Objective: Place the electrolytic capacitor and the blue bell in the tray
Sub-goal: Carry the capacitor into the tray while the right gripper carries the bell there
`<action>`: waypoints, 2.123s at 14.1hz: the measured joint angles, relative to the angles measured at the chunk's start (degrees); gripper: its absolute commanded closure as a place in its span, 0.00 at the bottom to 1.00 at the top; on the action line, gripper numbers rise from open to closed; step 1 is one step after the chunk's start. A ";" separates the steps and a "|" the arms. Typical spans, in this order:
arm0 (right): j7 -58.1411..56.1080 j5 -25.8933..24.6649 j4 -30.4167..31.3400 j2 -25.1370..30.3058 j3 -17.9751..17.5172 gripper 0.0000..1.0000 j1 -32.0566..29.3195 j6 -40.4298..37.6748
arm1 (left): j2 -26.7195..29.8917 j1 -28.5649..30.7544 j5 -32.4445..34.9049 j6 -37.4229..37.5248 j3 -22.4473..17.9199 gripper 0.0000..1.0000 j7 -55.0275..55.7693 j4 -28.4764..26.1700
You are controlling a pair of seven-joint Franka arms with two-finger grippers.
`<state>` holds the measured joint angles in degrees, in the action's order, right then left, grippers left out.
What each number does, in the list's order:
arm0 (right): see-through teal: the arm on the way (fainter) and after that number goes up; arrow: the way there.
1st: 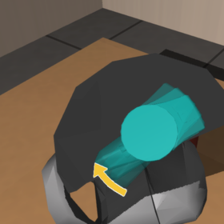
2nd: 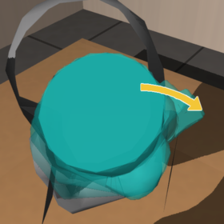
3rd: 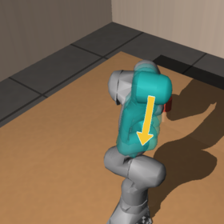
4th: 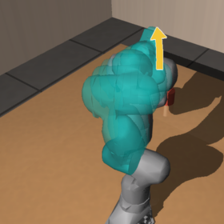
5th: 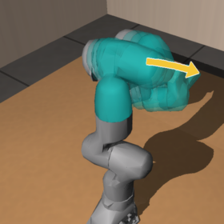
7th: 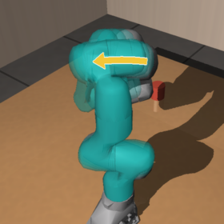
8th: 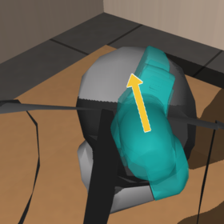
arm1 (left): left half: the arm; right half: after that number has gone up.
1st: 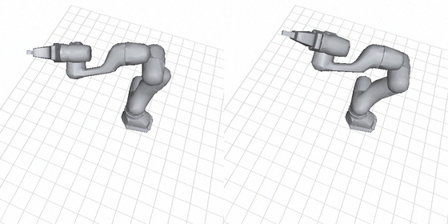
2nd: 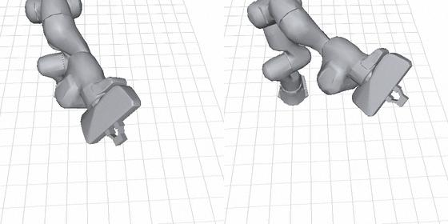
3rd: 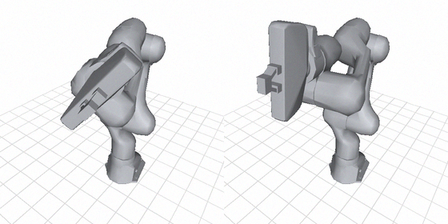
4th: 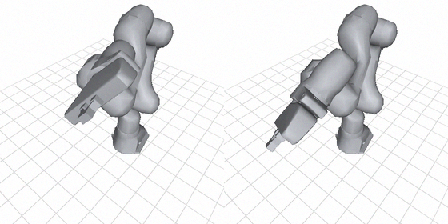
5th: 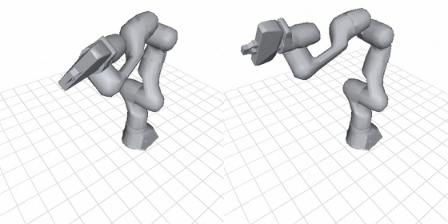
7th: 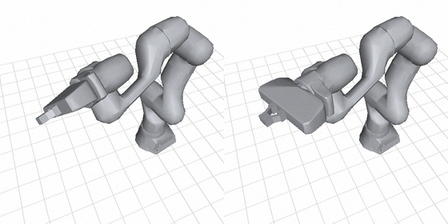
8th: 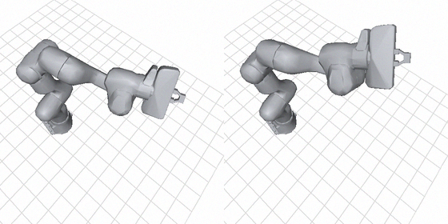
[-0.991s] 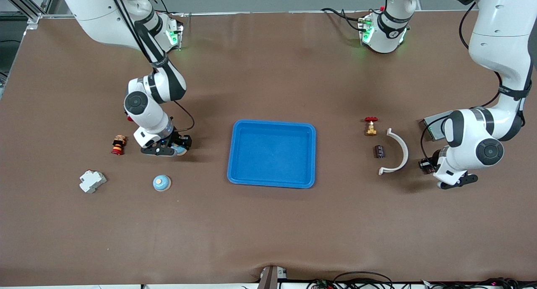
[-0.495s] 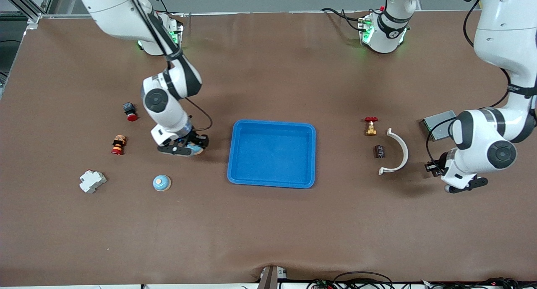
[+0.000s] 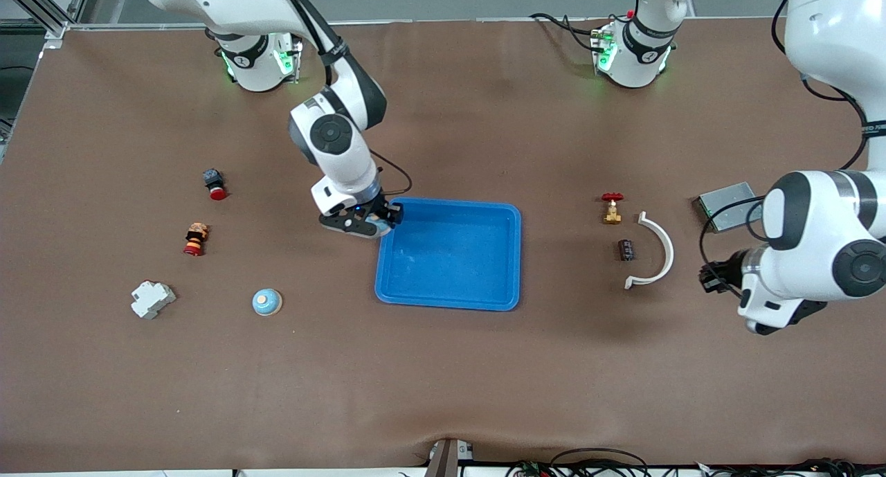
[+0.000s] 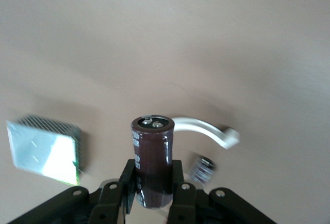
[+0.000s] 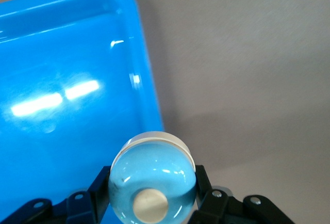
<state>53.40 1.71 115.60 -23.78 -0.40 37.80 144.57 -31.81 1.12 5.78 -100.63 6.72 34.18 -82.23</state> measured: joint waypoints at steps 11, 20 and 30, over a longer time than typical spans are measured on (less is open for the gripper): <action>12.36 -3.17 -13.80 -11.87 1.07 1.00 6.30 -5.46 | -2.84 -15.19 -0.08 0.98 12.64 1.00 36.48 0.63; 12.36 -3.19 -15.65 -14.84 1.76 1.00 5.22 -2.55 | -10.90 -22.08 -0.62 -4.78 12.61 1.00 41.62 0.60; 12.48 -3.19 -16.46 -17.06 1.70 1.00 4.12 0.96 | -15.61 -24.31 -0.92 -7.55 12.60 1.00 45.44 0.57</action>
<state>65.88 -1.48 99.14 -40.85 1.30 41.92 145.52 -47.43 -23.19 4.86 -108.18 19.31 79.62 -81.66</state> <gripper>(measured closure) 0.322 0.692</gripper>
